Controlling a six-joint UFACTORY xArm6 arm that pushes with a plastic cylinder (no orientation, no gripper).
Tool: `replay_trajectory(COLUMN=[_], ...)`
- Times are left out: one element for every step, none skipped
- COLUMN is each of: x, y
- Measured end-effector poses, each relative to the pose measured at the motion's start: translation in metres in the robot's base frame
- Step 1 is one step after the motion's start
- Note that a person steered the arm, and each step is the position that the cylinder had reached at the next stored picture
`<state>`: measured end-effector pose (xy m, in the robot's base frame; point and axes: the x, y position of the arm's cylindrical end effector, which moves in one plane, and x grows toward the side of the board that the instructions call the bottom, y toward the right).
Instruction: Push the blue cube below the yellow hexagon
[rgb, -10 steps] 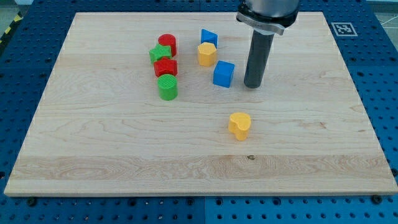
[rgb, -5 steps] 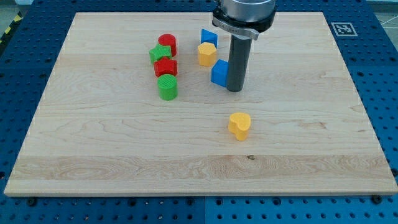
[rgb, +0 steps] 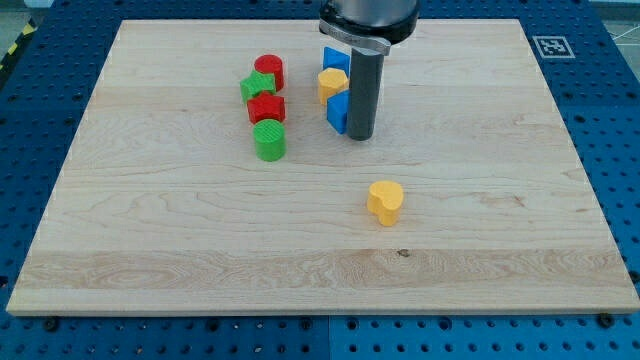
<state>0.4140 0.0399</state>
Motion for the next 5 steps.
replay_trajectory(x=[0.0,0.0,0.0,-0.001,0.019], y=[-0.007,-0.011,-0.014,-0.014,0.016])
